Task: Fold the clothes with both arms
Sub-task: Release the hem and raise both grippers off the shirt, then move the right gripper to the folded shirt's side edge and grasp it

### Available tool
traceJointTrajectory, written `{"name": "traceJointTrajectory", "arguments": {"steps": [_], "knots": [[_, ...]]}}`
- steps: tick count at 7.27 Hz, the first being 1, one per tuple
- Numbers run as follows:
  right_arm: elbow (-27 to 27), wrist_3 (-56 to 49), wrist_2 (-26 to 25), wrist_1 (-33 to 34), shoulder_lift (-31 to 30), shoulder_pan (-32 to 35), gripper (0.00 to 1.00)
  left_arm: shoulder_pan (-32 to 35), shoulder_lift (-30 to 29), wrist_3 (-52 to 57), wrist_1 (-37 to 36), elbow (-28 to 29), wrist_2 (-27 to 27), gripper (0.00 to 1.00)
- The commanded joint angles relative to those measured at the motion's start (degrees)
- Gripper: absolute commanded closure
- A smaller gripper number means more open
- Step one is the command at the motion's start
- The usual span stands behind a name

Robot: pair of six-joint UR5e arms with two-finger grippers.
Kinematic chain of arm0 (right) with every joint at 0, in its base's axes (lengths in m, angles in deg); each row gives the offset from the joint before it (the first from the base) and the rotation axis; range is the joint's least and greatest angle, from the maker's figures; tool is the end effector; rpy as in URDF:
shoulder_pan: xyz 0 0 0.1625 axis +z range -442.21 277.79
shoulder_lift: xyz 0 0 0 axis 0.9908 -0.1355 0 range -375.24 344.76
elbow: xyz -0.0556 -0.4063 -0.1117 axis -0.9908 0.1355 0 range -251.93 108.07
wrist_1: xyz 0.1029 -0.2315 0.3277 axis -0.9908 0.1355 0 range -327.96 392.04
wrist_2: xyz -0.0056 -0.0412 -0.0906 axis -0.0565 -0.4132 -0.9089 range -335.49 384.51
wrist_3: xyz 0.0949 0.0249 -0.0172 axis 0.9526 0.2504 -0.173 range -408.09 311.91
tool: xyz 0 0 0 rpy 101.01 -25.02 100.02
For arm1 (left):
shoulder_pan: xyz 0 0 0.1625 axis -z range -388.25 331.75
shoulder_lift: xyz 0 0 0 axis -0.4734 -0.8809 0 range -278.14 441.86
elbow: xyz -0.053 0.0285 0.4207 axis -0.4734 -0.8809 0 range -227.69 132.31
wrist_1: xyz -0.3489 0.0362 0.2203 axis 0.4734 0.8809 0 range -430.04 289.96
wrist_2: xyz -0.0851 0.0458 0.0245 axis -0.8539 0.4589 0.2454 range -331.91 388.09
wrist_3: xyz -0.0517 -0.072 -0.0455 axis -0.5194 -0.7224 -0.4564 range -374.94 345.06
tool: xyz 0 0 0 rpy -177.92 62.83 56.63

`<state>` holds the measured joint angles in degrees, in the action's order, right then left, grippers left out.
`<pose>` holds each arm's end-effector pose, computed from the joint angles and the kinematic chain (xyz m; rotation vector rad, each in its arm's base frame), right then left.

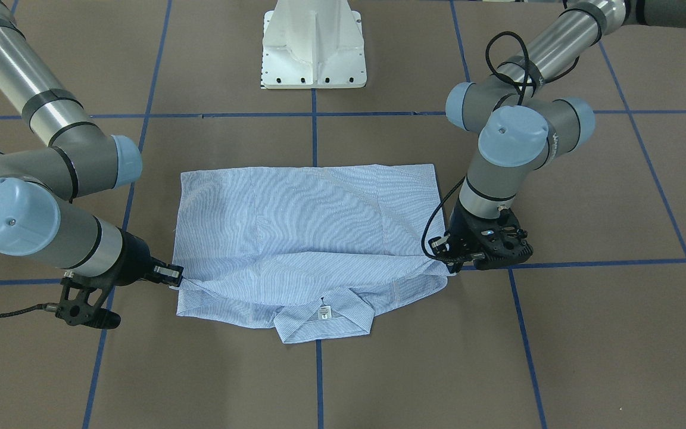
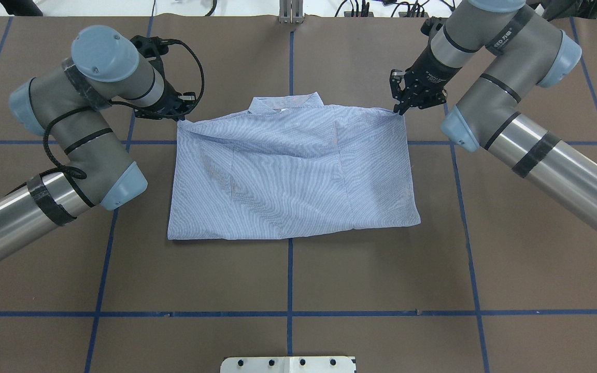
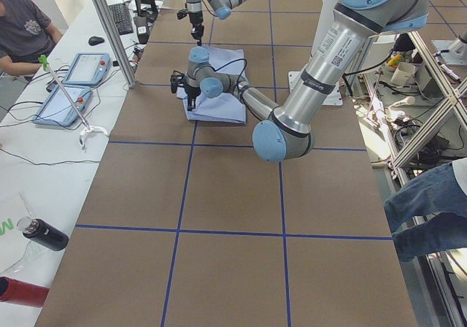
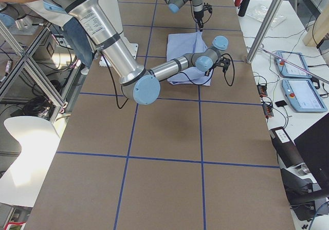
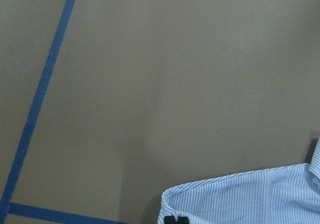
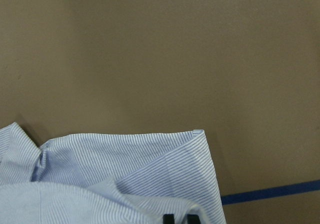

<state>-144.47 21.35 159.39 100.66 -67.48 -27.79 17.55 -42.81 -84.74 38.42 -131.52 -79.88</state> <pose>-0.3848 -0.6462 0.3488 -0.1736 -1.0012 0.2548 0.4310 -0.5902 0.3167 0.1950 0.8451 -0.2901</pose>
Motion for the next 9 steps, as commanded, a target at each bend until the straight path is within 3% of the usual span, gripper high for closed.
{"name": "traceJointTrajectory", "arguments": {"steps": [1,3,5,9], "knots": [[0.0,-0.2,-0.8,-0.1,0.0,-0.1,0.0,0.8,0.1,0.2,-0.4,-0.7,-0.1,0.01],[-3.4,-0.1,-0.5,-0.1,-1.4,-0.4,0.0,2.4,2.6,0.3,-1.5,-5.4,-1.4,0.01],[-11.9,1.7,-1.0,-0.1,-8.1,-4.5,0.0,2.4,4.8,0.2,-4.7,-11.5,-3.2,0.01],[-24.7,2.5,-0.6,0.2,-21.4,-11.0,0.0,2.3,4.8,0.2,-6.4,-12.8,-3.2,0.01]]}}
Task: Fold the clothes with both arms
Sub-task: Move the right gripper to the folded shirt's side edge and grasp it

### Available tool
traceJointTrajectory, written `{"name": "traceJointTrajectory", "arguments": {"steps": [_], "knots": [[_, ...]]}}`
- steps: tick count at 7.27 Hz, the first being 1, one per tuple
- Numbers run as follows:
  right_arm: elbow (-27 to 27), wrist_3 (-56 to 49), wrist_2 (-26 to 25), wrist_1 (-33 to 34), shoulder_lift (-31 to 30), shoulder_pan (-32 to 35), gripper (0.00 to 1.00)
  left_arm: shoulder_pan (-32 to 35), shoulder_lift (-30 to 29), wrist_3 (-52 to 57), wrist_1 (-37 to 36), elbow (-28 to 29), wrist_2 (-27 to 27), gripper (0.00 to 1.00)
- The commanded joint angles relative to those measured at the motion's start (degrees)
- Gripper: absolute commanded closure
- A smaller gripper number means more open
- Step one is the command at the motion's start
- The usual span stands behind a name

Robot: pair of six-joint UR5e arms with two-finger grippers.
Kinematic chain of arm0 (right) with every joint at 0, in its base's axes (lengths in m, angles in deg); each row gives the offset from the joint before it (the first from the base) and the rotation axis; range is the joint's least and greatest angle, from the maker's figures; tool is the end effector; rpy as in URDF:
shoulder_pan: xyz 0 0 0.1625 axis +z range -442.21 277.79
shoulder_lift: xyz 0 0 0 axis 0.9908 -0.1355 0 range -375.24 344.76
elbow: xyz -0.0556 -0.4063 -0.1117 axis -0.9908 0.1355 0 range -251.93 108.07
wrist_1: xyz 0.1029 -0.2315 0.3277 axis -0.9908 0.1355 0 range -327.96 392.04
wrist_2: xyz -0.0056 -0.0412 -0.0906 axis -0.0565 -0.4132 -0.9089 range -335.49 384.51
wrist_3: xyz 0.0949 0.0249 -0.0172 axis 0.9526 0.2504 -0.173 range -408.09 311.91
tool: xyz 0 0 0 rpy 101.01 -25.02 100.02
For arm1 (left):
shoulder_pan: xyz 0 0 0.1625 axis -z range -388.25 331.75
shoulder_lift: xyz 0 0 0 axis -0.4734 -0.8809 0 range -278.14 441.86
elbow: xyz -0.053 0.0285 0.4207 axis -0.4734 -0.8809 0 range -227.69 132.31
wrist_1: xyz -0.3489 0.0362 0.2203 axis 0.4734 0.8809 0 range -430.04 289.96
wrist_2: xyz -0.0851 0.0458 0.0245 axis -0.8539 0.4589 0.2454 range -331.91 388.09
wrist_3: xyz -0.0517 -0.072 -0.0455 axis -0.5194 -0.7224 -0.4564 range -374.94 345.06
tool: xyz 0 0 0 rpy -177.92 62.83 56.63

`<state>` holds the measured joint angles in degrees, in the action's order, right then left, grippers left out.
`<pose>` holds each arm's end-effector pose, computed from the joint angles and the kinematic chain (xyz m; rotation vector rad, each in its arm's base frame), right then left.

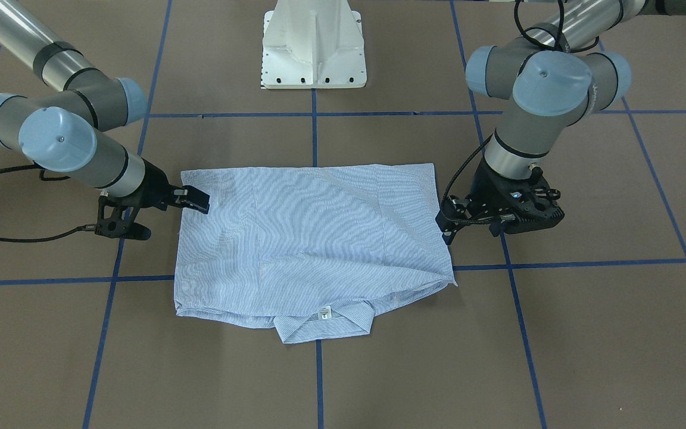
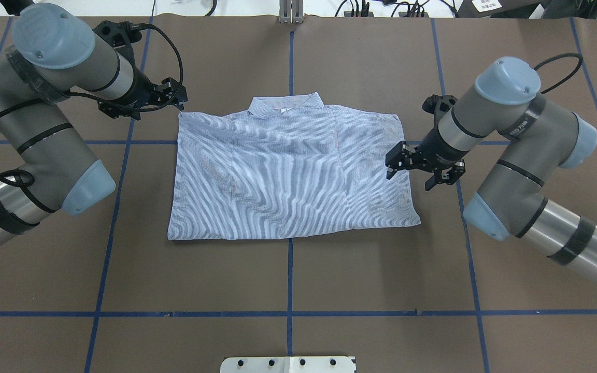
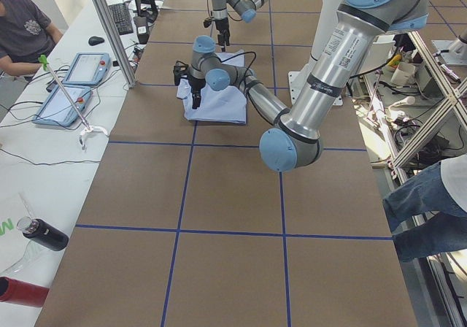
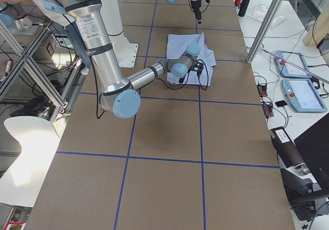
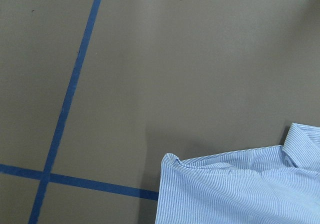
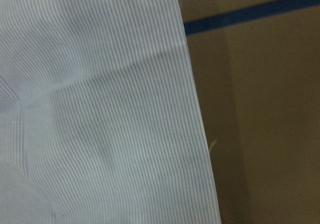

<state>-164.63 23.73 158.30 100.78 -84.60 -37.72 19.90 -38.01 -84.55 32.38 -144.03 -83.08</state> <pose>-0.4052 -0.4883 0.3860 -0.2334 -1.0049 0.1206 0.3703 -0.5592 0.2859 0.1861 0.8909 -0.2941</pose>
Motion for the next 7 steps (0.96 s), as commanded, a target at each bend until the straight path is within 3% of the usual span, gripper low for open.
{"name": "traceJointTrajectory", "arguments": {"steps": [1,4,7], "knots": [[-6.4,0.1,0.2,0.2,-5.4,-3.2,0.01,-0.1,0.0,0.0,-0.3,-0.3,0.0,0.01],[-5.1,0.0,-1.6,0.5,-5.2,-6.5,0.02,0.0,-0.1,0.0,-0.3,-0.3,0.0,0.01],[-4.3,-0.1,-2.7,0.5,-4.9,-6.1,0.39,-0.1,-0.1,0.0,-0.3,-0.5,0.2,0.01]]}}
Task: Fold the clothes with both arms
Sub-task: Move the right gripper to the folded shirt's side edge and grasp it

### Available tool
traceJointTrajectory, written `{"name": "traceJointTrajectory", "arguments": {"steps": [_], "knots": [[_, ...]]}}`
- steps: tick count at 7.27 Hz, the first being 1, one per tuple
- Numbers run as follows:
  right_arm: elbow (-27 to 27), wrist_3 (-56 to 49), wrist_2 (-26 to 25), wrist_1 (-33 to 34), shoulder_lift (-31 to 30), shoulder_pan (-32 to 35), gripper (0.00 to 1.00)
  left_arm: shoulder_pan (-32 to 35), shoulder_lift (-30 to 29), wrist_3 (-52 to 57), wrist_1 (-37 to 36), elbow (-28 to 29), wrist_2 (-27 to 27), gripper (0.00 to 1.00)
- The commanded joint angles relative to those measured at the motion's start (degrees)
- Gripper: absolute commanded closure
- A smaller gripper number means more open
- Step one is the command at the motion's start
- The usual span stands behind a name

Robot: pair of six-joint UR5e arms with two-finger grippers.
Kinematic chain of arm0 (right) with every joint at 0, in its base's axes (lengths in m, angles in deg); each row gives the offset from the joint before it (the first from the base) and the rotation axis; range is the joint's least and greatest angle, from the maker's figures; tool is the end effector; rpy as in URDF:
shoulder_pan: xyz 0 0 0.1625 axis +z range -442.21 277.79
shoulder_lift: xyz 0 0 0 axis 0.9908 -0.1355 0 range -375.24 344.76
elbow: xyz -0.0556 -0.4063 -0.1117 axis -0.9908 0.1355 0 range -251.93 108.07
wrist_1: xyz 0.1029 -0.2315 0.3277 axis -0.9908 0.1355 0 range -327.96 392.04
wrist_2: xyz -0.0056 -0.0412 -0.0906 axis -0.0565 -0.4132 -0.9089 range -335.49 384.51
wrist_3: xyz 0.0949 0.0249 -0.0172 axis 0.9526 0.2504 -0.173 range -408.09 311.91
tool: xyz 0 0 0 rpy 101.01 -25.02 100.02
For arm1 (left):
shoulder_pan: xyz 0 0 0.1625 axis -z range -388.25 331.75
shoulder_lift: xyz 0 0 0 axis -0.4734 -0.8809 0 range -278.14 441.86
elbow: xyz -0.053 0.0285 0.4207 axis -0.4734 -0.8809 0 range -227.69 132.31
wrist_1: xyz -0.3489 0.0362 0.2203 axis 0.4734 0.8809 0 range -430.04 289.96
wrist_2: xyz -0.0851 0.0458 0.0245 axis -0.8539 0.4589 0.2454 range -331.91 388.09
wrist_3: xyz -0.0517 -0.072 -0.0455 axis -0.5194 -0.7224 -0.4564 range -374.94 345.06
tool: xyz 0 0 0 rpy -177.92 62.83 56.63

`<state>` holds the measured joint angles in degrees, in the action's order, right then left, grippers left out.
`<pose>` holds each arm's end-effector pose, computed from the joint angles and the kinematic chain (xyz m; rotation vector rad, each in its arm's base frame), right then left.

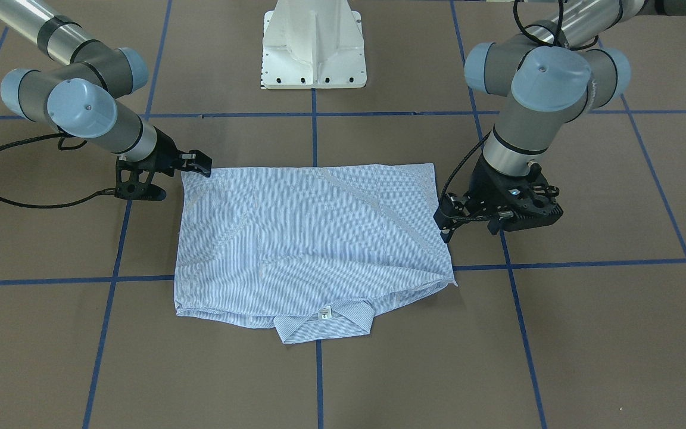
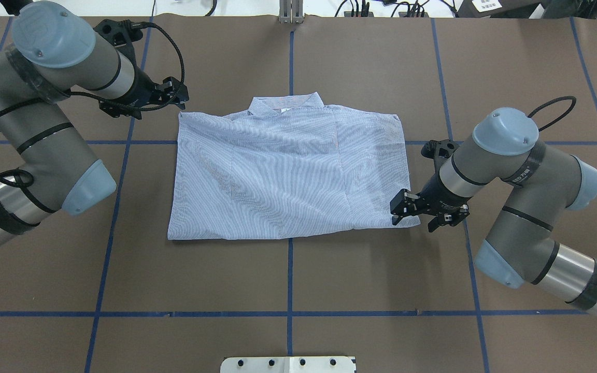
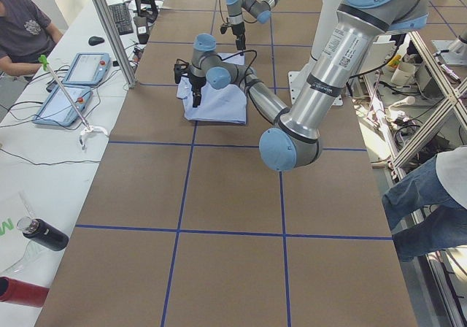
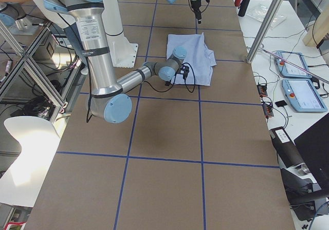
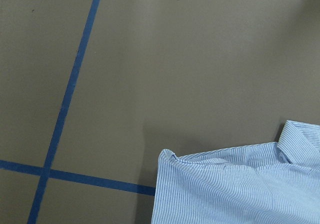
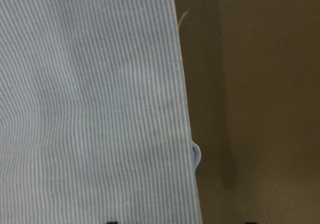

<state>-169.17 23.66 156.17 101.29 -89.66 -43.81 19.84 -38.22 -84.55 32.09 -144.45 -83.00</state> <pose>-0.4278 -0.4247 0.4050 -0.2629 -0.9637 0.0458 0.3700 -0.5580 0.2809 0.1903 0.8950 -0.2922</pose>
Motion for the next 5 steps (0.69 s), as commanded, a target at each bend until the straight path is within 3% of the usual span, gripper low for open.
{"name": "traceJointTrajectory", "arguments": {"steps": [1,3,5], "knots": [[-0.1,0.0,-0.7,-0.3,0.0,0.2,0.63,0.0,0.1,0.1,0.0,-0.1,0.2,0.01],[-0.1,0.1,-0.8,-0.3,0.0,0.1,1.0,0.0,0.1,0.1,0.0,-0.1,0.3,0.01],[-0.2,0.1,-0.7,-0.3,-0.4,0.1,1.0,0.0,0.1,0.0,0.0,-0.1,0.3,0.01]]}}
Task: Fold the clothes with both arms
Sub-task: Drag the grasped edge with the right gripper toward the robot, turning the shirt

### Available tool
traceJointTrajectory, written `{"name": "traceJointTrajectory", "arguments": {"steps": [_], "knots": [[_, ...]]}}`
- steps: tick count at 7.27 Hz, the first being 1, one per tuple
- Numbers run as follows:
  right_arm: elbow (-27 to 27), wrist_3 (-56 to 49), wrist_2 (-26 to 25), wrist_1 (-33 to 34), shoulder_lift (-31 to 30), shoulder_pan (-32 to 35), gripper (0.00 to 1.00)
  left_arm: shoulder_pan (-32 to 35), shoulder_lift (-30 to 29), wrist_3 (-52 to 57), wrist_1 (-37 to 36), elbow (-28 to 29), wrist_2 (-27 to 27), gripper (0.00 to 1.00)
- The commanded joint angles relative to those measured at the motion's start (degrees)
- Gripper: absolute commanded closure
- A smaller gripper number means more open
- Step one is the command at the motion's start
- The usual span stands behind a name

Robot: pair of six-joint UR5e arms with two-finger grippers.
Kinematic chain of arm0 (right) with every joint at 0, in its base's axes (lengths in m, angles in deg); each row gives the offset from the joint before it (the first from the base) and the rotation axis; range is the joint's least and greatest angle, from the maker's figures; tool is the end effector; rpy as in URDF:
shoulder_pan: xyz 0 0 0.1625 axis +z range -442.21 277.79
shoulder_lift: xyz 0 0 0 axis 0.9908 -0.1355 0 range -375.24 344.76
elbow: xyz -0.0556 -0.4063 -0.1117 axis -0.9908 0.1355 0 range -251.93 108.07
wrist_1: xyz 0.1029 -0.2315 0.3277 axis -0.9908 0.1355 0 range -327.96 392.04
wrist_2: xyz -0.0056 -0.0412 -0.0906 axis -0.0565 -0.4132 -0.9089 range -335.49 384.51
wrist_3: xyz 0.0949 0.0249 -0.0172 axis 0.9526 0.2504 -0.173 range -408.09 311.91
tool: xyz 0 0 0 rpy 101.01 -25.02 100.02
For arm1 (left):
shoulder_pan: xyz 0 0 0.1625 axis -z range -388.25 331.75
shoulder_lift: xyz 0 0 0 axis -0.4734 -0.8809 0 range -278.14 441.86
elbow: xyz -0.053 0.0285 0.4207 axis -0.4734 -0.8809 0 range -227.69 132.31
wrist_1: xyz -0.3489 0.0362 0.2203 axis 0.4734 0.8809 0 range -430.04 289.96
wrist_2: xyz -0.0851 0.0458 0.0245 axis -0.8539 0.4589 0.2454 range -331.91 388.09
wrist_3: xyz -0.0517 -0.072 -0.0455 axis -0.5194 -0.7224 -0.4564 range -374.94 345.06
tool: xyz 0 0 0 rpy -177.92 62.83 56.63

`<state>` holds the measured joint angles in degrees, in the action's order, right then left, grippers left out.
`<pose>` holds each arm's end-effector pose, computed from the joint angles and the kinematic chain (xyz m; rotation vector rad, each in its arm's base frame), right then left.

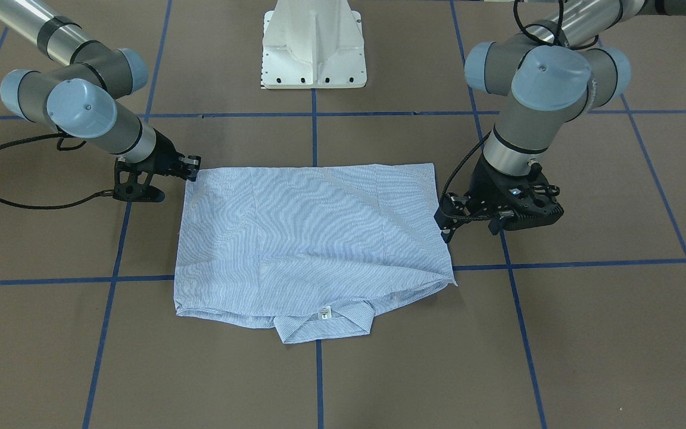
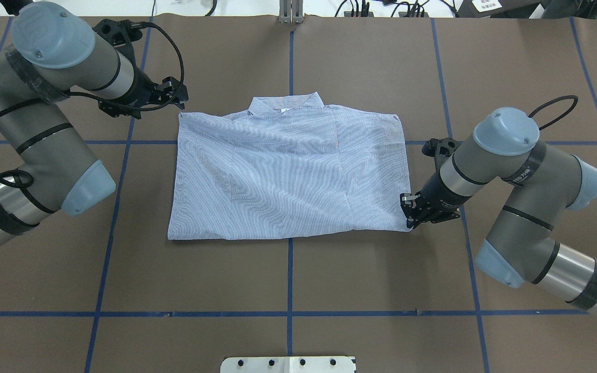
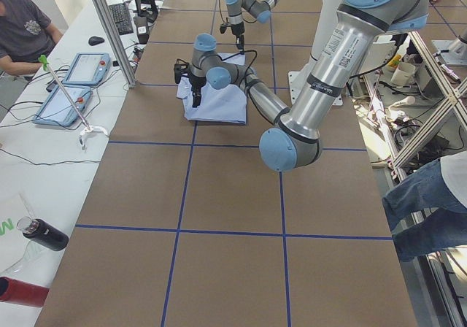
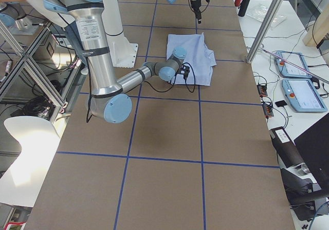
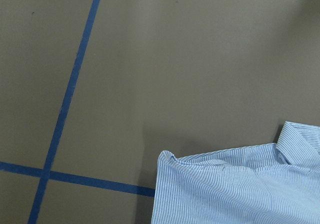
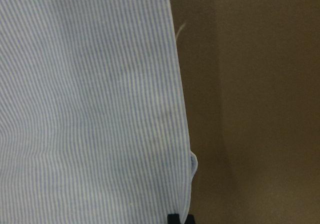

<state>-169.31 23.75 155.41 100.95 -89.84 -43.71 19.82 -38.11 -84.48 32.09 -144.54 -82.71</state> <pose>-0.4259 -0.4258 0.4055 -0.2484 -0.9631 0.0522 0.3695 -0.5578 0.2816 0.1946 0.8922 -0.2931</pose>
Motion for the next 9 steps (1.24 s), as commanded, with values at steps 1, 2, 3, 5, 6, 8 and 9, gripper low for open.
{"name": "traceJointTrajectory", "arguments": {"steps": [1,2,3,5,6,8,9], "knots": [[-0.4,0.0,0.2,0.0,-0.2,0.1,1.0,0.1,-0.1,0.0,-0.1,-0.1,0.1,0.01],[-1.3,0.0,0.7,-0.1,-0.7,0.3,1.0,0.1,0.0,-0.1,-0.2,-0.8,0.0,0.01],[-4.7,0.0,0.9,-0.1,-3.9,-0.4,1.0,0.2,0.1,-0.1,-2.0,-2.1,0.1,0.01],[-14.4,0.0,2.0,-0.1,-13.0,-4.1,1.0,0.2,0.2,-0.2,-5.7,-5.4,0.1,0.01],[-18.1,0.1,4.3,-0.1,-17.1,-5.9,1.0,0.2,0.3,-0.2,-5.8,-5.8,0.1,0.01],[-22.4,2.1,7.2,-0.2,-23.5,-10.5,1.0,0.0,1.3,-0.2,-5.8,-7.2,0.2,0.01],[-23.3,5.5,7.4,-0.2,-24.8,-14.3,1.0,0.0,1.8,-0.2,-5.8,-7.9,0.1,0.01]]}}
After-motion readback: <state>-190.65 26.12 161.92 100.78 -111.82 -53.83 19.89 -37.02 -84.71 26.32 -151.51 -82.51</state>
